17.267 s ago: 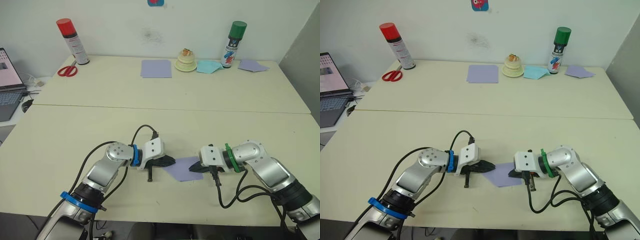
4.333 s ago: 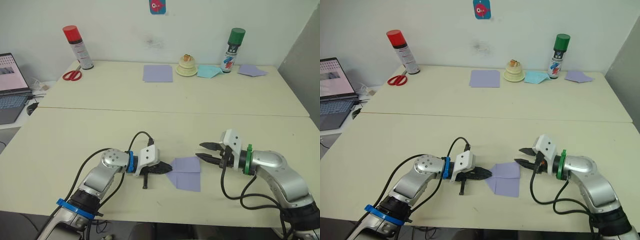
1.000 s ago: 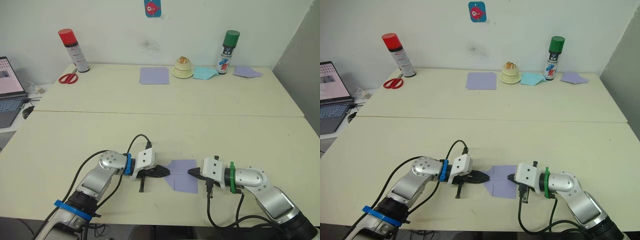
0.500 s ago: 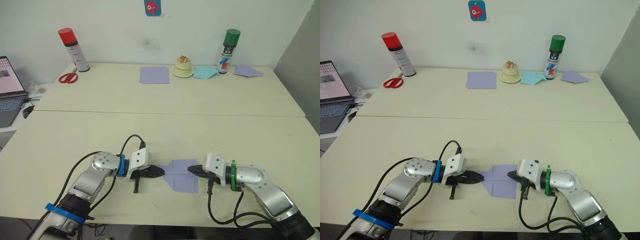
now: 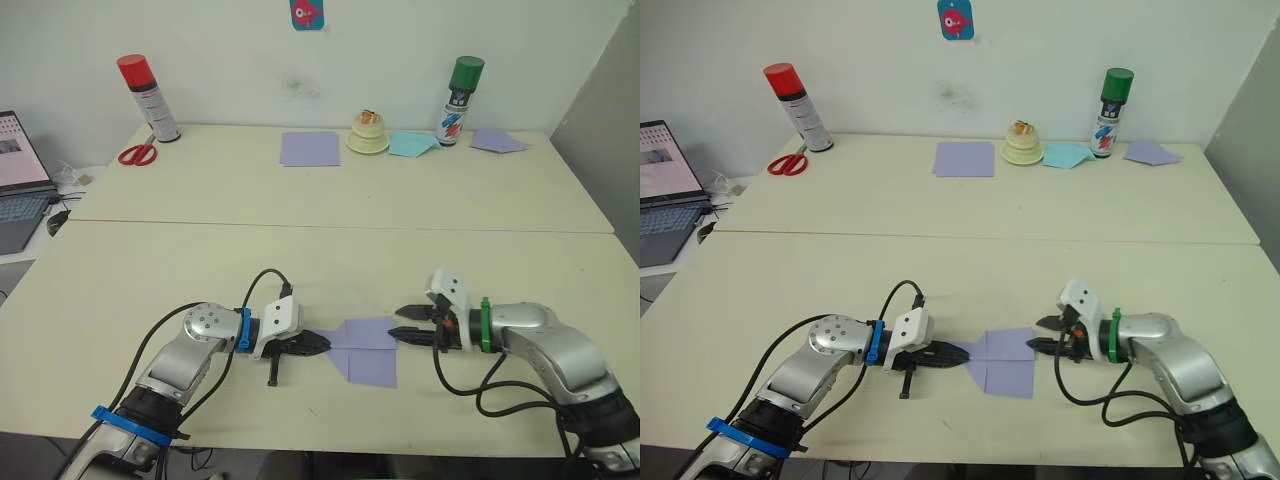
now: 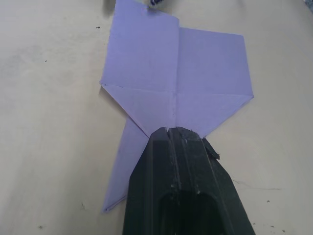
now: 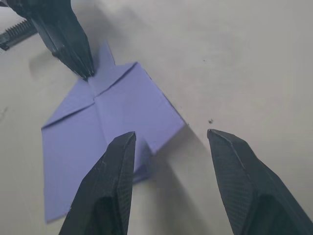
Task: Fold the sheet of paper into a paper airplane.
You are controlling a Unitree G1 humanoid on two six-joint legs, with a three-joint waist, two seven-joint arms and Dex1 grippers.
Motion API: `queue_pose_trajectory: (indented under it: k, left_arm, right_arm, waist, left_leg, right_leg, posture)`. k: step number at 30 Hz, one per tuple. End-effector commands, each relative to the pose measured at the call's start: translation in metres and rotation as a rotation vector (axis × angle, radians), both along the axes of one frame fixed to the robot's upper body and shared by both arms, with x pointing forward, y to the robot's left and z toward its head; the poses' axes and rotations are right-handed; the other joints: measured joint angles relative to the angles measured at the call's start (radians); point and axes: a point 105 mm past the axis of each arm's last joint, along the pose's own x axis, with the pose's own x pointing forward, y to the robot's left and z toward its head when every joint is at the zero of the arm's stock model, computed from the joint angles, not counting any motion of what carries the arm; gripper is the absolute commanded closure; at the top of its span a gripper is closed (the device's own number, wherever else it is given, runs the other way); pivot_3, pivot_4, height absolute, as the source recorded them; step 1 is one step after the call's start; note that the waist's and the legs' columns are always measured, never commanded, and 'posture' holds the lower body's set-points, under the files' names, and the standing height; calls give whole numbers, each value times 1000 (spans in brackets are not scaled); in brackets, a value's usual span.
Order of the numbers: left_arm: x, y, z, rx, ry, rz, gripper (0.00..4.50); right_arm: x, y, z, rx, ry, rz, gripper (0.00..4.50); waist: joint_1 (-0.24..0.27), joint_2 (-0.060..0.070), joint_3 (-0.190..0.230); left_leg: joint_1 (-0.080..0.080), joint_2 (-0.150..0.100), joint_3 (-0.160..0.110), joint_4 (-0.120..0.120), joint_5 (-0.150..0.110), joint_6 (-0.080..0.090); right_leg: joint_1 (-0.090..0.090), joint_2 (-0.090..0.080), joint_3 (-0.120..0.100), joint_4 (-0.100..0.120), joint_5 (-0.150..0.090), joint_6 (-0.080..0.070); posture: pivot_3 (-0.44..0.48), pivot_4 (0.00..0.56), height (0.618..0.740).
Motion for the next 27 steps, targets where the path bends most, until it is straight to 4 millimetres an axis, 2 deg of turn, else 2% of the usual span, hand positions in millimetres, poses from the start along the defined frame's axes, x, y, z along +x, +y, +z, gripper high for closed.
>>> queue_pose_trajectory:
  k: [1, 5, 8, 13, 17, 19, 22, 25, 27]
  left_arm:
    - [-8, 18, -33, 121, 117, 65, 4500]
    - [-6, 19, -29, 114, 94, 70, 4500]
    - [-4, 17, -25, 96, 87, 82, 4500]
    - [0, 17, -11, 66, 36, 98, 4500]
    - [8, 25, 18, 11, -19, 136, 4500]
    - [12, 30, 34, -16, -38, 154, 4500]
    - [16, 38, 63, -59, -61, 188, 4500]
    - [13, 46, 90, -88, -79, 200, 4500]
    - [10, 48, 102, -102, -82, 208, 4500]
  right_arm:
    - [-3, 11, 0, 44, 72, 60, 2108]
    - [-1, 23, -2, 81, 111, 85, 2108]
    - [-2, 29, 0, 108, 119, 102, 2693]
    - [-12, 30, -2, 105, 101, 159, 4462]
    - [-10, 32, 11, 139, 5, 174, 4462]
    - [-9, 34, 22, 150, -93, 201, 4462]
    - [-10, 38, 39, 118, -323, 288, 4462]
    - [-1, 42, 59, 37, -695, 349, 4462]
    - [7, 42, 66, -4, -907, 362, 4462]
  waist:
    - [1, 0, 0]
    - [0, 0, 0]
    - [0, 1, 1]
    - [0, 1, 1]
    - [-1, 0, 3]
    - [-2, 0, 3]
    - [0, -2, 8]
    - [0, -4, 13]
    - [0, -6, 15]
  left_leg:
    - [0, 0, 0, 0, 0, 0]
    - [0, 0, 0, -1, 0, 0]
    - [0, 0, -1, -1, 0, 0]
    - [-1, -1, 0, -1, 0, 0]
    - [-5, 0, 0, -1, 0, 0]
    - [-14, 1, 0, 0, 1, -1]
    - [-18, 0, 0, 1, 1, -1]
    - [-20, 1, 0, 1, 1, -1]
    - [-20, 1, 2, 1, 2, -3]
  right_leg:
    - [0, 0, 0, 0, 0, 0]
    - [0, 0, 0, 0, 0, -1]
    - [-1, 0, 0, 0, 0, 0]
    - [-2, -1, 0, 0, 0, 0]
    - [-7, 0, 0, 2, 1, -1]
    - [-17, 0, 0, 5, 2, -3]
    - [-24, 0, -1, 11, 4, -6]
    - [-26, 0, -1, 11, 4, -6]
    - [-26, 0, 0, 11, 4, -6]
  posture:
    - [0, 150, 740]
    - [0, 150, 740]
    - [0, 150, 740]
    - [0, 150, 740]
    - [0, 150, 740]
    - [0, 150, 740]
    - [0, 150, 740]
    - [0, 150, 740]
    - [0, 150, 740]
